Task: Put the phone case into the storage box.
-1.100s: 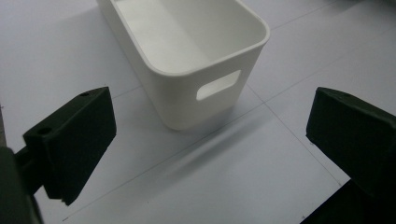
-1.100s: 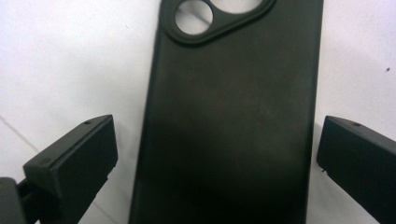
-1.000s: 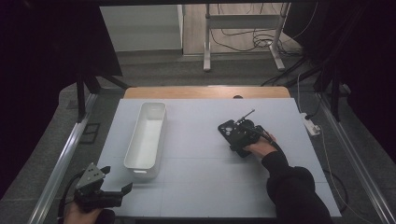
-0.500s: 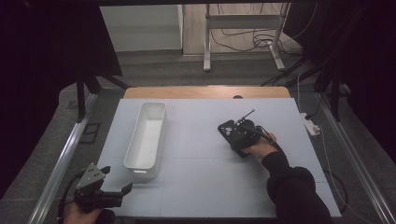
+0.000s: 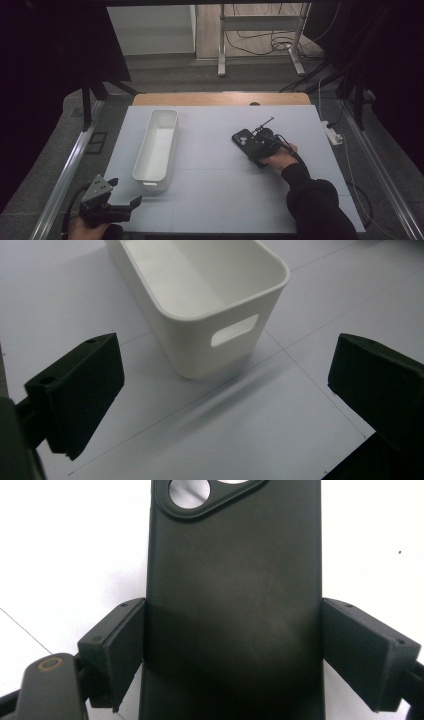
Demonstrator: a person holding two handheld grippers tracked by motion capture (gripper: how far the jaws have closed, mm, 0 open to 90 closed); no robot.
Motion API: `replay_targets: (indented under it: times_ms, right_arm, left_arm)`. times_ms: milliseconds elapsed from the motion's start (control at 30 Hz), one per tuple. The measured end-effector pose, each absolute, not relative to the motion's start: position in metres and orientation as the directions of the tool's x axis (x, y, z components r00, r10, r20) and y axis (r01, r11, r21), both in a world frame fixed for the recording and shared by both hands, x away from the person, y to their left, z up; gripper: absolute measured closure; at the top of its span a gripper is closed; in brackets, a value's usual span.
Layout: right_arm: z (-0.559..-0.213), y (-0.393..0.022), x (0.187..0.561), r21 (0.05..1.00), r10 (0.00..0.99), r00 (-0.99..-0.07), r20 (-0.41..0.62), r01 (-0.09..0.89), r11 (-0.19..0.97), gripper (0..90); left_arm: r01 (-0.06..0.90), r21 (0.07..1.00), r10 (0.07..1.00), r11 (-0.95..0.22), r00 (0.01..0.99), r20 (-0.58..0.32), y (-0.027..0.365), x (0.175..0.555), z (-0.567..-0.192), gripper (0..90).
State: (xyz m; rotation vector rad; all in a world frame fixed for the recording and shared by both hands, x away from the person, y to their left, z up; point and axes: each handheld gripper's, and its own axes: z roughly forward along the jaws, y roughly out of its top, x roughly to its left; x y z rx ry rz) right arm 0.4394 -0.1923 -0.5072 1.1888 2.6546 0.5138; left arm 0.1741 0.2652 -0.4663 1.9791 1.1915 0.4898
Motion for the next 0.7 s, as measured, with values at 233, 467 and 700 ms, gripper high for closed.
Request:
replay_targets:
  times_ms: [233,467,700]
  right_arm:
    - [-0.506,-0.194,0.437,0.397,0.735,-0.677,-0.025,0.669,0.629,14.7]
    - [-0.497,-0.195,0.430,0.440,0.706,-0.708,-0.009,0.631,0.639,14.6]
    - [-0.487,-0.197,0.422,0.487,0.685,-0.729,0.022,0.606,0.629,14.6]
  left_arm:
    - [0.573,0.769,0.868,-0.282,0.495,-0.050,0.264,0.174,-0.466,2.2]
    - [0.566,0.771,0.840,-0.291,0.537,-0.077,0.266,0.175,-0.466,2.4]
    - [0.558,0.772,0.820,-0.305,0.565,-0.085,0.267,0.178,-0.466,2.6]
